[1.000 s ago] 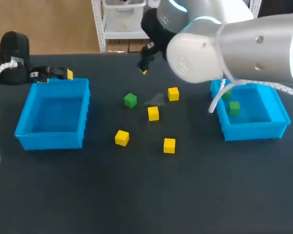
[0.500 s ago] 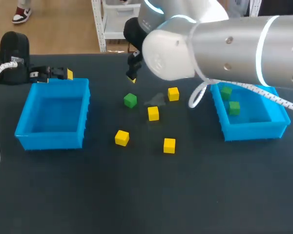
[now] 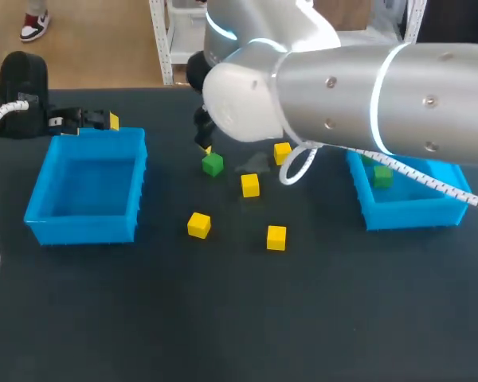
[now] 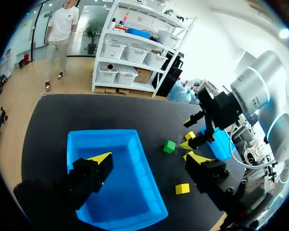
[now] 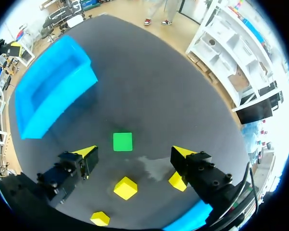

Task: Put the green cubes in the right bin and the yellow cubes in the left bin.

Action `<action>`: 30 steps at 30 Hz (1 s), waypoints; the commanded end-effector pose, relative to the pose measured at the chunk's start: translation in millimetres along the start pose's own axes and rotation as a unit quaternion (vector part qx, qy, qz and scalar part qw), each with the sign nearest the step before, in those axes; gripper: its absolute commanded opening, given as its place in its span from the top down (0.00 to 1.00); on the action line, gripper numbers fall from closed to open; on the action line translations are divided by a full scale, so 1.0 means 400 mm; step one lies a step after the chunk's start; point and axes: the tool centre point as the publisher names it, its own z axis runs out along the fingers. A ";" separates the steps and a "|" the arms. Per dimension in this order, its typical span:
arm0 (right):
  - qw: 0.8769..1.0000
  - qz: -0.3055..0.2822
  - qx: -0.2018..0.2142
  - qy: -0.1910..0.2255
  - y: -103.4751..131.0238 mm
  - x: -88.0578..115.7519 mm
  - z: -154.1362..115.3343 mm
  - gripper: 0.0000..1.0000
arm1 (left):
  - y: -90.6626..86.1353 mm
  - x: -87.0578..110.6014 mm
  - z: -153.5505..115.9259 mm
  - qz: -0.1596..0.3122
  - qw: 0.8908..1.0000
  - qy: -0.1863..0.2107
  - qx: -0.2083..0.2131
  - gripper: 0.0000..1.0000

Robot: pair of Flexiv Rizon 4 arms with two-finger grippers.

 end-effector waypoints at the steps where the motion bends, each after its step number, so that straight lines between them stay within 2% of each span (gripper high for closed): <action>1: 1.000 0.000 -0.002 0.005 0.008 0.004 0.013 0.00 | 0.000 0.000 0.000 0.000 1.000 0.000 0.000 0.00; 21: 0.999 -0.004 -0.002 0.034 0.044 0.037 0.086 0.00 | 0.000 0.000 0.000 0.000 1.000 0.000 0.000 0.00; 30: 0.999 -0.007 -0.004 0.040 0.057 0.024 0.112 0.00 | 0.000 0.000 0.000 0.000 1.000 0.000 0.000 0.00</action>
